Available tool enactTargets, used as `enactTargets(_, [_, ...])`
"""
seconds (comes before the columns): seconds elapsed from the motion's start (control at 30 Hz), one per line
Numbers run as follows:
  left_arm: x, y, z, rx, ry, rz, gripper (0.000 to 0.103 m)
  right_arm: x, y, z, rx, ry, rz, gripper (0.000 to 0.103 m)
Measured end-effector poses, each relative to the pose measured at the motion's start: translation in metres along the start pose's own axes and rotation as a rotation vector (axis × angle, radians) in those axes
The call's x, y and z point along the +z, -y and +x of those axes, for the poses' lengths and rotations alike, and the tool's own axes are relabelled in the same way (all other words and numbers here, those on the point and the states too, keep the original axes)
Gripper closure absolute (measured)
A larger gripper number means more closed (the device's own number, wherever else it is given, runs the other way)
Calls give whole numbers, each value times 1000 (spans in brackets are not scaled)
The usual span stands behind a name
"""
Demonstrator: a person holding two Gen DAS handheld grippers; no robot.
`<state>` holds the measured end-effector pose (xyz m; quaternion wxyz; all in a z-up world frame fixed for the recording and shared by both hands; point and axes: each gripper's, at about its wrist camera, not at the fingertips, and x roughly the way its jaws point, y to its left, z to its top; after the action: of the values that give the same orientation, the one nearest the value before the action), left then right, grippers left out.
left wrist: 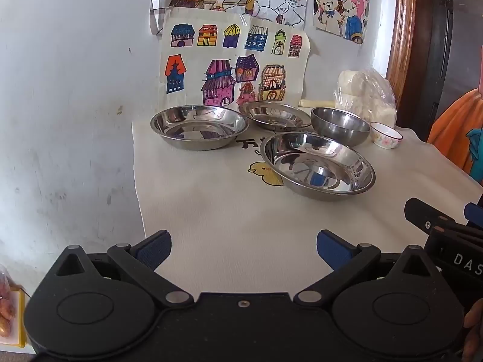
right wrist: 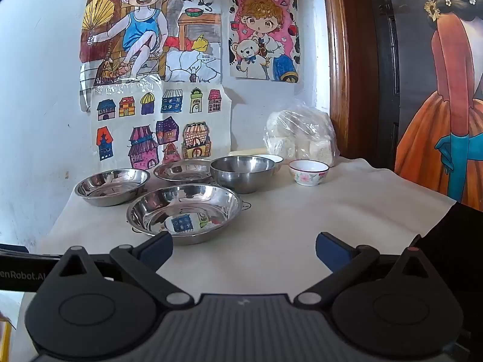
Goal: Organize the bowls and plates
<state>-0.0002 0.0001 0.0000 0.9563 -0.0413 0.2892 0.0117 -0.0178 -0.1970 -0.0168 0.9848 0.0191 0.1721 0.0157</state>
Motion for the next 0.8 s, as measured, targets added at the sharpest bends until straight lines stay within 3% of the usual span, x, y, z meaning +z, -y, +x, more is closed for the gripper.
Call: enactTargets(0.8, [-2,3,3,-6,-12,-1,1,-3,-1,0,1,-2,4,0])
